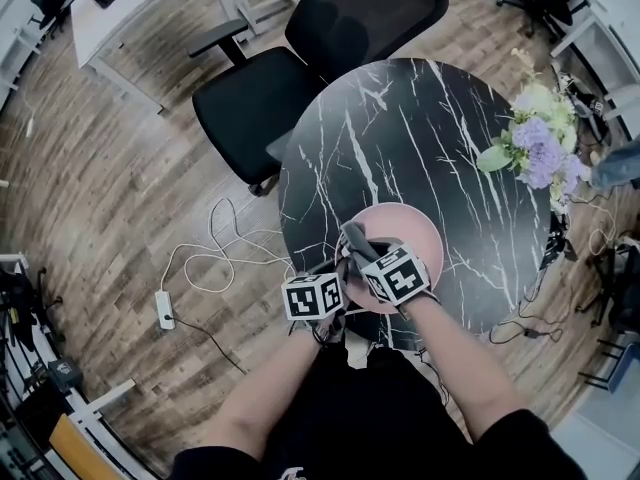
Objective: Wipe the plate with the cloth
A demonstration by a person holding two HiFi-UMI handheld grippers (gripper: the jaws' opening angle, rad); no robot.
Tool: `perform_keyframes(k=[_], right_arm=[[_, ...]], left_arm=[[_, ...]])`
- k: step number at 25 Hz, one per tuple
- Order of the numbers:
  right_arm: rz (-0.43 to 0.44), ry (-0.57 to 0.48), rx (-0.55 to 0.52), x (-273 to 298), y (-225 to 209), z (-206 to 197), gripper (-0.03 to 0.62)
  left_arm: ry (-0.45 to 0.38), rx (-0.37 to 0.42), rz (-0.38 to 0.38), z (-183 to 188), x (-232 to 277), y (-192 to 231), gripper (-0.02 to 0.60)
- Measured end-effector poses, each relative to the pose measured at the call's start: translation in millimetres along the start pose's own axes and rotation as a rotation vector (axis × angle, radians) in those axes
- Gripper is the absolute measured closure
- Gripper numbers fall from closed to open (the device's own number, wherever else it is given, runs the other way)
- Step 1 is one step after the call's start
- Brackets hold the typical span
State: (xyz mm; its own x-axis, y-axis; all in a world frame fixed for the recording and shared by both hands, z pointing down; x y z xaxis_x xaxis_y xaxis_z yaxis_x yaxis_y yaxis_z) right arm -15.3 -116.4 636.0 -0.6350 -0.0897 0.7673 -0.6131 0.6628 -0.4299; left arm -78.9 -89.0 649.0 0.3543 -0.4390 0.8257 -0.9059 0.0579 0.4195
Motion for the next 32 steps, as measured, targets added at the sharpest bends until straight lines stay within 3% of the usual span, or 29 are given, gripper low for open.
perform_keyframes(k=[13,24,32], right_arm=[[-0.062,0.053,-0.086,-7,-7,-20,0.485],[-0.189,0.077,-0.022,-44,-48,-38,0.485],[-0.333,0.143,-0.092,-65,-78,-43,0.485]], left_arm=[[-0.017,0.006,0.005,1,-1,-2,0.546],[-0.02,0.013,0.011,2,-2,-1,0.546],[-0.013,0.007,0.004,0,-1,-1,0.546]])
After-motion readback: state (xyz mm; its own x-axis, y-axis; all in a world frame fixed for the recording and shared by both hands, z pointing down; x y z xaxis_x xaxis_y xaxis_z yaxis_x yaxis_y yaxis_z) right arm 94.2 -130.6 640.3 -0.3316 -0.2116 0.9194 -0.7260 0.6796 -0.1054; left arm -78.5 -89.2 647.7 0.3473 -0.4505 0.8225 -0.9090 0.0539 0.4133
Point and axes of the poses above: the fingertips, and each gripper's own axes: x forward along the fingers, y to its left, z out of its top, the point moved 2 cm from there along -x, backward along the fingers, and after that the axes turned 11 degrees about z, right-handed, at the moved point
